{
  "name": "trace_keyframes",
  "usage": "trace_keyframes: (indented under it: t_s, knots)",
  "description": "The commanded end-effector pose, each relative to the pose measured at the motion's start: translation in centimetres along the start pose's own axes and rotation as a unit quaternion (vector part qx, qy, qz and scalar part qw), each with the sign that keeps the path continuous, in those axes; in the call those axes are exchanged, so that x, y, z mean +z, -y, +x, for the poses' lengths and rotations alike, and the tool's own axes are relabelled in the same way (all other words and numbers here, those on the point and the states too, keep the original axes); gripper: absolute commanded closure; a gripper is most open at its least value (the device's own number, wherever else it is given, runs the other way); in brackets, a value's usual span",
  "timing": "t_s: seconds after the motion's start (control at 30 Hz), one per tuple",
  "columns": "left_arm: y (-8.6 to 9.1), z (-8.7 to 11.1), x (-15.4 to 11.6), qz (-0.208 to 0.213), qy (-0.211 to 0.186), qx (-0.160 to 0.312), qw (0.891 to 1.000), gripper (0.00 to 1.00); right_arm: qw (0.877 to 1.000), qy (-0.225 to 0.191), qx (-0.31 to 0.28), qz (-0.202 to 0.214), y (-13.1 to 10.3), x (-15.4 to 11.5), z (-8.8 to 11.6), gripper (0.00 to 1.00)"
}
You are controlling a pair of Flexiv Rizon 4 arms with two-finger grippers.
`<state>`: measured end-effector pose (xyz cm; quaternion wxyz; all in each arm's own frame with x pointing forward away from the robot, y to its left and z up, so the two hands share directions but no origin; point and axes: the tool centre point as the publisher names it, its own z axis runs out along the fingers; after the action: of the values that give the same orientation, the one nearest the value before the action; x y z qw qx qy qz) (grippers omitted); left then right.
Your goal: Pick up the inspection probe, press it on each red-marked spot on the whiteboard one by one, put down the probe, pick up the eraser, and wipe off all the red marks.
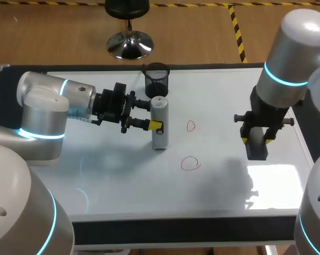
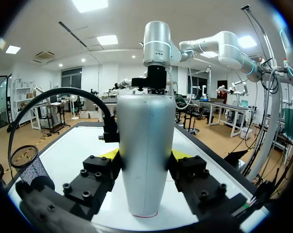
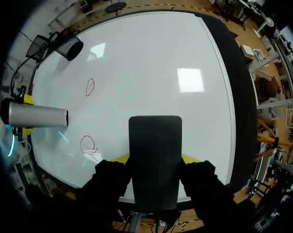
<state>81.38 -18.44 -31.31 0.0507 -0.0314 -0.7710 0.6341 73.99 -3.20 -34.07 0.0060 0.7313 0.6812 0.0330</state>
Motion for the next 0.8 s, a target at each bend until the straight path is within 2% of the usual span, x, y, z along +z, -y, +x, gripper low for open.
trace_keyframes:
  t_s: [0.03, 0.47, 0.8]
  knots:
    - [-0.9, 0.1, 0.2, 0.000, 0.001, 0.000, 1.000, 1.00, 1.000, 0.003, 0.000, -0.028, 0.3, -0.1, 0.4, 1.00]
    - [-0.8, 0.0, 0.1, -0.009, -0.001, 0.003, 1.000, 1.00, 1.000, 0.003, 0.000, -0.028, 0.3, -0.1, 0.4, 1.00]
    - [0.3, 0.3, -0.2, -0.008, -0.006, 0.006, 1.000, 1.00, 1.000, 0.003, 0.000, -0.028, 0.3, -0.1, 0.4, 1.00]
